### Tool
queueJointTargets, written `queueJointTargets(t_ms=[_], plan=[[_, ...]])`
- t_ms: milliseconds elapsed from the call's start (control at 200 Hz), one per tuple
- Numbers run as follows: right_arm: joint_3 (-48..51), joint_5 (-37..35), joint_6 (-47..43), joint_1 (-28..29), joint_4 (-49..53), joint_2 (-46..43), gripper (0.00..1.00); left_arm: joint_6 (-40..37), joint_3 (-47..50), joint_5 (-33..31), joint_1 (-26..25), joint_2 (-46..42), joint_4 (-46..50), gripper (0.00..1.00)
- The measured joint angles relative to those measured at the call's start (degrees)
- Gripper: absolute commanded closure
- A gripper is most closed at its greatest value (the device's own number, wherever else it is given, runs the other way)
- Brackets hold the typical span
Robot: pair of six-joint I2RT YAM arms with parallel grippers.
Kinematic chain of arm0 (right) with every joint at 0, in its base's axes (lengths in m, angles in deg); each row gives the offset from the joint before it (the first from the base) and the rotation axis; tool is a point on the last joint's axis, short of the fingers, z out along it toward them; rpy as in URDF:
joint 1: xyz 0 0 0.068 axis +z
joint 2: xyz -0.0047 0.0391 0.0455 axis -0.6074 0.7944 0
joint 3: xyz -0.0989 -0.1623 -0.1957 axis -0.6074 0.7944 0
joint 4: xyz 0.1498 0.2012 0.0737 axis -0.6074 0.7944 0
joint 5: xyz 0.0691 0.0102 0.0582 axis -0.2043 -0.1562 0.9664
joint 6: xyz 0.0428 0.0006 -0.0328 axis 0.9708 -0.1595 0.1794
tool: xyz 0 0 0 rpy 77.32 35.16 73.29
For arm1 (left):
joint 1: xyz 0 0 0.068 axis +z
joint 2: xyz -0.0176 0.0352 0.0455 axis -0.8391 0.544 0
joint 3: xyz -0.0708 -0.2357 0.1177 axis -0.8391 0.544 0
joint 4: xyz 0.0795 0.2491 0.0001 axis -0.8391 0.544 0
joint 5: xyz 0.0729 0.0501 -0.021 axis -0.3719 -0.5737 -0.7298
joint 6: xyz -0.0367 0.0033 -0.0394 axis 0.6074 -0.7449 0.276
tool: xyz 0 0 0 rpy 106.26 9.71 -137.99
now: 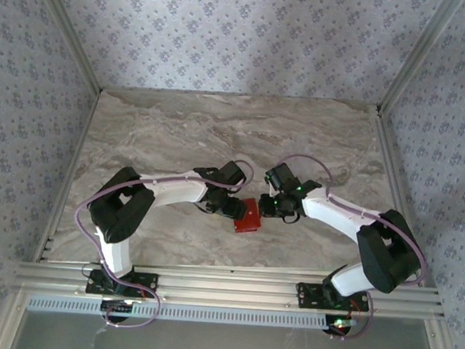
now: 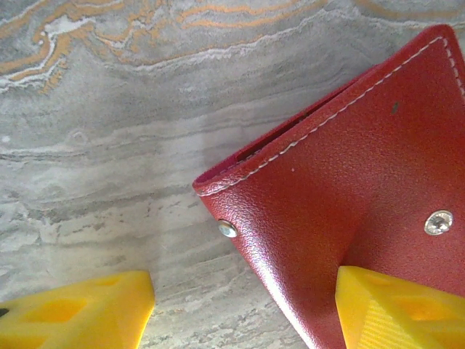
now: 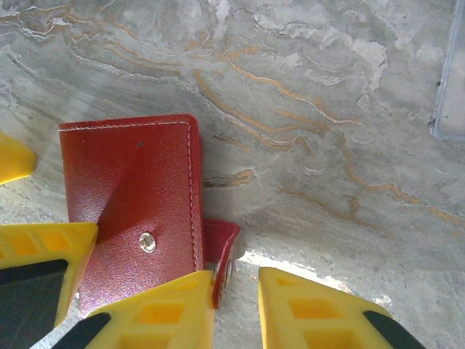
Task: Put the credit cards into the card holder
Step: Close the button on the card holder.
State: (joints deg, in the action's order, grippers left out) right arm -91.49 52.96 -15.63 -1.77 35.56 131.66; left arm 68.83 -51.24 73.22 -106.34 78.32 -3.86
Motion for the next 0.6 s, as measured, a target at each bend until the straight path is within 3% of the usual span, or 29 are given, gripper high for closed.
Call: queueJointTargets(t_ms=[260,600], plan=[[0.0,1.03,-1.18,-0.04,-1.36,0.02,1.0,0.02,-0.04,0.0,0.0,0.0,0.04,0.32],[0.0,3.82,-2.38,-0.15,-2.75,-0.31,1.0,0.0,-0.59,-0.04,0.0,0.46,0.61,0.33]])
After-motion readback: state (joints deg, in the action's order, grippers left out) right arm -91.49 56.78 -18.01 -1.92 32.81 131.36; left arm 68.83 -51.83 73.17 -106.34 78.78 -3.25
